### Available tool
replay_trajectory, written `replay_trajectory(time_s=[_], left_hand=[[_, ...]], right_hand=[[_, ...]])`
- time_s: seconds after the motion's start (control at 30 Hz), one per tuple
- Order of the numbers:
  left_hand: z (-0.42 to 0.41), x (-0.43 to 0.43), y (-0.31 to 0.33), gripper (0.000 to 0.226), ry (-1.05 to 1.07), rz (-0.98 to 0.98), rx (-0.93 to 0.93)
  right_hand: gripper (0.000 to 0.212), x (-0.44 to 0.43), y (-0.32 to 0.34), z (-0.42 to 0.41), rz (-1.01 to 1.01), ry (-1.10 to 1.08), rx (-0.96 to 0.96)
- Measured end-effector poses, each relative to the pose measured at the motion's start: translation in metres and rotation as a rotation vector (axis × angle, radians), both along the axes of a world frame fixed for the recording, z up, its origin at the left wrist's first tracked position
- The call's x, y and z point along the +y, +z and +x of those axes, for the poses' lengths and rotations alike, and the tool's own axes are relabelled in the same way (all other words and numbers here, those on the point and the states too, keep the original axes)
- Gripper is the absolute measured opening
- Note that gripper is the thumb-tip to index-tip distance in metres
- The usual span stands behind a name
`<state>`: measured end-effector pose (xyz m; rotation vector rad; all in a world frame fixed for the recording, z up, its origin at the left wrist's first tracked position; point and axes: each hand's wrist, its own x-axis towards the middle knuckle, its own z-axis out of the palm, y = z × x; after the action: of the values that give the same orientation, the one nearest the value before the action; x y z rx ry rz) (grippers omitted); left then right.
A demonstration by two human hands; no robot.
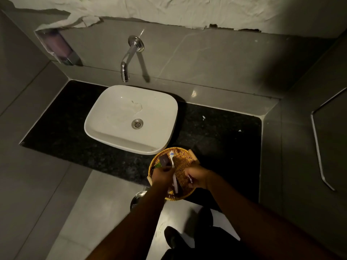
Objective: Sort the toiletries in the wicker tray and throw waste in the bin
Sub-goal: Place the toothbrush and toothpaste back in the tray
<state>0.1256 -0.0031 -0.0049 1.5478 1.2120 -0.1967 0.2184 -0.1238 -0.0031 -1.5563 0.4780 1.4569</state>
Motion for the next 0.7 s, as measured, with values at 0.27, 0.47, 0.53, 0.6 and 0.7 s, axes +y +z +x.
replay_trajectory(time_s=[0.27, 0.47, 0.53, 0.6, 0.7], left_hand=[[0.024, -0.002, -0.019, 0.013, -0.053, -0.05, 0.131], [0.031, -0.005, -0.033, 0.019, -0.112, -0.06, 0.202], [0.033, -0.006, -0.037, 0.016, -0.128, -0.048, 0.237], [0.035, -0.005, -0.039, 0.012, -0.142, -0.046, 0.258], [0.038, -0.004, -0.041, 0.024, -0.171, -0.037, 0.275]], right_hand=[[0.043, -0.007, -0.029, -0.015, -0.001, -0.439, -0.003], [0.042, -0.008, -0.051, -0.025, -0.229, -0.309, -0.247], [0.038, -0.009, -0.055, -0.025, -0.258, -0.227, -0.332], [0.038, -0.008, -0.058, -0.023, -0.238, -0.23, -0.365], [0.033, -0.001, -0.058, -0.017, -0.135, -0.256, -0.329]])
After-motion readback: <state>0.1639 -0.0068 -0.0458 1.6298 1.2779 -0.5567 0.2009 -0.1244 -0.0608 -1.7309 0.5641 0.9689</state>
